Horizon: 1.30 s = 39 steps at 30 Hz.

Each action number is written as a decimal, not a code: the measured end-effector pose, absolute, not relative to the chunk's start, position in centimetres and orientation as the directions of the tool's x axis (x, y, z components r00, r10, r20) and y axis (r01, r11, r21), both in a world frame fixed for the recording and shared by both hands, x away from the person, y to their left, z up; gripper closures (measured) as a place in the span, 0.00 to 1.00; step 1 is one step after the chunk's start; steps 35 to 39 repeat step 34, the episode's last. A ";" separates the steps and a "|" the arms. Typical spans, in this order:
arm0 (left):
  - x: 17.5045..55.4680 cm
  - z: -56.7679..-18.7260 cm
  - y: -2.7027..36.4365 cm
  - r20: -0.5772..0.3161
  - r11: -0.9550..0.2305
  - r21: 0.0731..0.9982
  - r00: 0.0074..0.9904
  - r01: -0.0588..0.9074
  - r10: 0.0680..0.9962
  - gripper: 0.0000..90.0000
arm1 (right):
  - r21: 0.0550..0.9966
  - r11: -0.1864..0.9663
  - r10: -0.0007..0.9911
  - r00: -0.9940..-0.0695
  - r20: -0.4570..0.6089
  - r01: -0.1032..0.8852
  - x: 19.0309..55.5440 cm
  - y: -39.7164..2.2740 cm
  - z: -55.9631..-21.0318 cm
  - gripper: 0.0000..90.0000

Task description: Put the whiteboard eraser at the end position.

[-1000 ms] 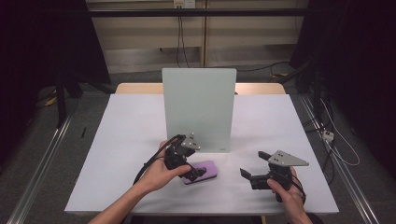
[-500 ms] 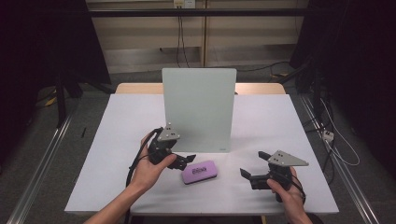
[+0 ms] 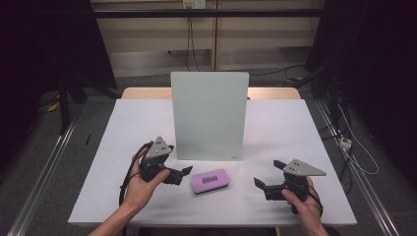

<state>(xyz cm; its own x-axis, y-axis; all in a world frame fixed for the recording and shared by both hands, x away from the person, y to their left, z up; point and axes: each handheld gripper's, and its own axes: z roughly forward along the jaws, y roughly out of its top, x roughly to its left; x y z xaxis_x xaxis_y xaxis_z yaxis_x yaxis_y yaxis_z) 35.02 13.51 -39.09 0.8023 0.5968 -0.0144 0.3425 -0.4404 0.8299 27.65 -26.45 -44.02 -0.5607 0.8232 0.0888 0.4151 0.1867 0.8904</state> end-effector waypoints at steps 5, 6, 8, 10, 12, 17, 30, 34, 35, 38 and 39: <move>34.8 -39.4 15.5 -0.037 -0.393 0.835 0.752 0.385 0.658 0.05 | 0.888 0.189 0.823 -0.561 0.089 0.419 27.7 -26.4 -44.1 0.04; 34.7 -39.5 15.8 -0.039 -0.387 0.836 0.746 0.389 0.665 0.05 | 0.888 0.192 0.823 -0.562 0.087 0.418 27.8 -26.4 -44.1 0.04; 34.4 -39.8 16.5 -0.034 -0.382 0.839 0.738 0.387 0.674 0.05 | 0.888 0.192 0.823 -0.562 0.086 0.418 27.8 -26.3 -44.1 0.04; 34.1 -40.0 17.2 -0.038 -0.377 0.838 0.731 0.395 0.681 0.05 | 0.886 0.195 0.824 -0.560 0.084 0.420 27.8 -26.3 -44.1 0.04; 33.9 -40.2 17.7 -0.038 -0.373 0.839 0.727 0.396 0.686 0.05 | 0.885 0.194 0.826 -0.557 0.085 0.424 27.8 -26.3 -44.1 0.04; 33.1 -40.4 19.2 -0.033 -0.353 0.846 0.699 0.400 0.714 0.05 | 0.885 0.196 0.827 -0.557 0.083 0.423 27.8 -26.2 -44.1 0.04; 31.7 -42.2 21.9 -0.121 -0.208 0.875 0.612 0.438 0.781 0.05 | 0.883 0.202 0.829 -0.553 0.076 0.423 27.5 -26.4 -44.1 0.04; 31.8 -42.3 21.9 -0.131 -0.205 0.872 0.616 0.444 0.777 0.05 | 0.883 0.201 0.832 -0.550 0.076 0.425 27.6 -26.3 -44.1 0.04; 31.8 -42.3 21.9 -0.131 -0.205 0.872 0.616 0.444 0.777 0.05 | 0.883 0.201 0.832 -0.550 0.076 0.425 27.6 -26.3 -44.1 0.04; 31.8 -42.3 21.9 -0.131 -0.205 0.872 0.616 0.444 0.777 0.05 | 0.883 0.201 0.832 -0.550 0.076 0.425 27.6 -26.3 -44.1 0.04; 31.8 -42.3 21.9 -0.131 -0.205 0.872 0.616 0.444 0.777 0.05 | 0.883 0.201 0.832 -0.550 0.076 0.425 27.6 -26.3 -44.1 0.04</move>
